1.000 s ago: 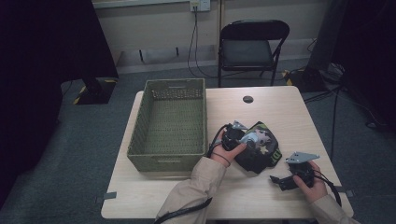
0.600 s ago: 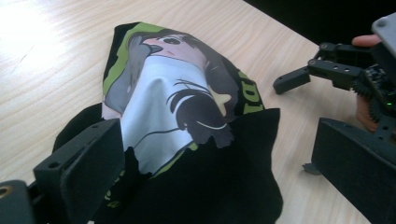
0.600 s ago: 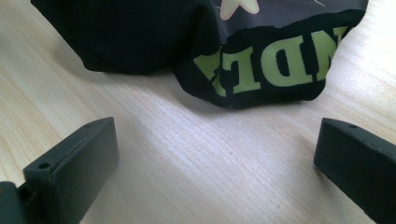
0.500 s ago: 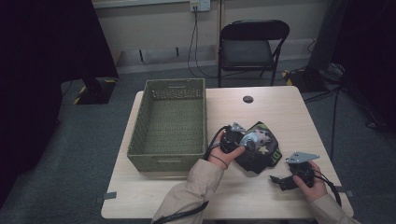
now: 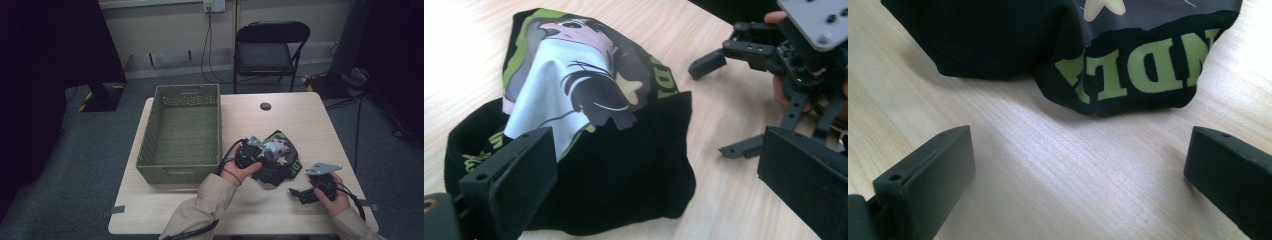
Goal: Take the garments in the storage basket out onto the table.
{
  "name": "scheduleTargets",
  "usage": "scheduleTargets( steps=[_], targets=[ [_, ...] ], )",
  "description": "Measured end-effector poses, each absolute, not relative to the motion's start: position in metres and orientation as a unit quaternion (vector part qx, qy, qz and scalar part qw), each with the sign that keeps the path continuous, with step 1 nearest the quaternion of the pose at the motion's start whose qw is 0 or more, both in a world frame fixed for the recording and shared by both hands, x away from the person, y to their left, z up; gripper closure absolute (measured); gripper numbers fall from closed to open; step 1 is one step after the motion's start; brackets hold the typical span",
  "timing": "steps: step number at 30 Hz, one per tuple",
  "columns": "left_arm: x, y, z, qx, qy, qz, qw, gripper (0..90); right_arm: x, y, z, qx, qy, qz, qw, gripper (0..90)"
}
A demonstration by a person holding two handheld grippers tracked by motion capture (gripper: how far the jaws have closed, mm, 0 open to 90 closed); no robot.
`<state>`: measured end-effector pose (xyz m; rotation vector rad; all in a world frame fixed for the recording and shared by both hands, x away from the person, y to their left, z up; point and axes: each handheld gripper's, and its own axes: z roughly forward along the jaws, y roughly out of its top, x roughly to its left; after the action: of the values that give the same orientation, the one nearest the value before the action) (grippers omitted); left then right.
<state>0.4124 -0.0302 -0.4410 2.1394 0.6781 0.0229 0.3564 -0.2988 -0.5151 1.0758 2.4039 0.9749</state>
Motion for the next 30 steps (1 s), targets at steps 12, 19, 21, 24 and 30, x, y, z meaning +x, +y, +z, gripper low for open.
scheduleTargets(
  steps=[12, 19, 21, 24, 30],
  targets=[
    [0.411, -0.022, -0.441, 0.867, 0.259, -0.001, 0.425, 2.3, 0.356, -0.299, -0.515, 0.378, 0.844, 0.342, 0.166, 0.0],
    [0.411, -0.018, -0.439, 0.866, 0.257, -0.007, 0.43, 2.3, 0.356, -0.299, -0.515, 0.378, 0.844, 0.342, 0.166, 0.0],
    [0.411, -0.017, -0.438, 0.866, 0.255, -0.009, 0.43, 2.3, 0.356, -0.299, -0.515, 0.378, 0.844, 0.342, 0.166, 0.0],
    [0.411, -0.016, -0.439, 0.869, 0.252, -0.012, 0.426, 2.3, 0.356, -0.299, -0.515, 0.378, 0.844, 0.342, 0.166, 0.0],
    [0.411, -0.012, -0.438, 0.876, 0.243, -0.016, 0.416, 2.4, 0.356, -0.299, -0.515, 0.378, 0.844, 0.343, 0.166, 0.0]
  ],
)
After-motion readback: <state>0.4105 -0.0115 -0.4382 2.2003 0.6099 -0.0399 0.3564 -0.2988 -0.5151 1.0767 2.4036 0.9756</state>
